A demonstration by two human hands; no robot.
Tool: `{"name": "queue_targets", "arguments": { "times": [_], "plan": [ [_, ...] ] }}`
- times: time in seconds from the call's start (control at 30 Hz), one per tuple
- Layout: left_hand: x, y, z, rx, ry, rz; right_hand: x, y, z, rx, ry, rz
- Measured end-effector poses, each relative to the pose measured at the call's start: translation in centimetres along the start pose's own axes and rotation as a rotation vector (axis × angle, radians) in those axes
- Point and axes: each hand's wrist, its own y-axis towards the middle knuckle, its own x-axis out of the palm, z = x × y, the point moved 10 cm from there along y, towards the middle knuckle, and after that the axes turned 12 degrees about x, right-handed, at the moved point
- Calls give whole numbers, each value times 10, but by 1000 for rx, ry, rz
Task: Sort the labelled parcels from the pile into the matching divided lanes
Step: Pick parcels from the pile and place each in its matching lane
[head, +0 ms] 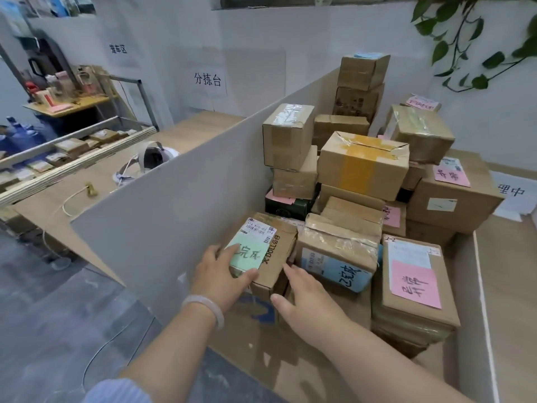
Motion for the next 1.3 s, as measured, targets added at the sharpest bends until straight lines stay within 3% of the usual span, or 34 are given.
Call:
{"name": "queue_targets", "arguments": {
  "times": [0.13, 0.3, 0.6, 0.93, 1.3],
  "plan": [
    [1, -19, -18, -72, -174, 70, 15, 10, -5, 25, 101, -25],
    [-16, -41, -11, -3, -190, 167, 18, -10, -12, 23, 328, -19],
    [-72, -77, 81, 247, -523, 358, -56, -68, -6, -128, 687, 249],
    [-37, -115, 251, 497, -672, 159, -165, -163, 115, -145, 908, 485],
    [125, -226, 465, 534, -990, -164, -255, -328, 352, 184, 781, 765]
  ]
}}
